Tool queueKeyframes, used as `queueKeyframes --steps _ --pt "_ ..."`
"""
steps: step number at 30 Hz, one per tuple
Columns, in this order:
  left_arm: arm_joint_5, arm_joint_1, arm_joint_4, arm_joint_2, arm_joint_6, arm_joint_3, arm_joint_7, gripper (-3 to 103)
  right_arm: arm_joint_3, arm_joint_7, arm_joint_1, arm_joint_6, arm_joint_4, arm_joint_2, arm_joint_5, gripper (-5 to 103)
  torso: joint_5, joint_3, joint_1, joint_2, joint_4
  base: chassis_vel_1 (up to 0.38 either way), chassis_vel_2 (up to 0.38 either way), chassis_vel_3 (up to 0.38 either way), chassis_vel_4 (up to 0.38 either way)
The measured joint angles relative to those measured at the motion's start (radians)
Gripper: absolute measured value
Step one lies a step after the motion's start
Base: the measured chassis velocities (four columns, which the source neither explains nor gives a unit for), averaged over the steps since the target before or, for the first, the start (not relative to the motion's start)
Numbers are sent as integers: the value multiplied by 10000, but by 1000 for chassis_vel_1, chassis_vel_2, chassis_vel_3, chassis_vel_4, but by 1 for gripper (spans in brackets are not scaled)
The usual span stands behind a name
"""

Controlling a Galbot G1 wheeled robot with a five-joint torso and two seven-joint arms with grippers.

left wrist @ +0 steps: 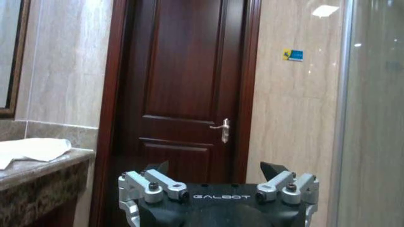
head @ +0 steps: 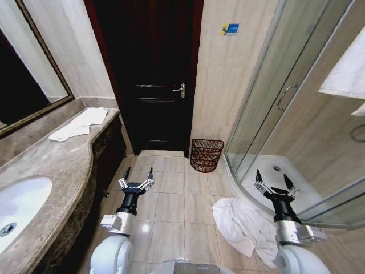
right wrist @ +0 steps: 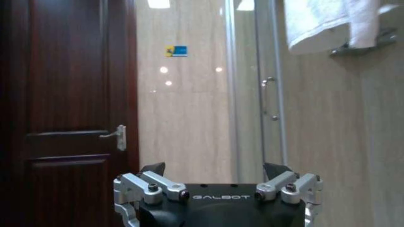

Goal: Discard the used towel into the hamper.

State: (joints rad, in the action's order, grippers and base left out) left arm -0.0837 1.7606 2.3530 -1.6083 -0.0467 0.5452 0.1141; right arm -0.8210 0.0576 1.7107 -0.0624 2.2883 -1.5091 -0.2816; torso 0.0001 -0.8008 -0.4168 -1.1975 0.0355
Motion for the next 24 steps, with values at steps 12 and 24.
queueKeyframes --steps 12,24 --pt "366 265 325 0 -78 -308 -279 98 291 275 -209 -48 259 -261 332 100 -1 0 0 0 -2 0 0 0 0" --pt "1148 281 511 1 -332 -732 -189 96 262 283 -50 114 829 -231 66 100 0 0 0 0 -2 0 0 0 0"
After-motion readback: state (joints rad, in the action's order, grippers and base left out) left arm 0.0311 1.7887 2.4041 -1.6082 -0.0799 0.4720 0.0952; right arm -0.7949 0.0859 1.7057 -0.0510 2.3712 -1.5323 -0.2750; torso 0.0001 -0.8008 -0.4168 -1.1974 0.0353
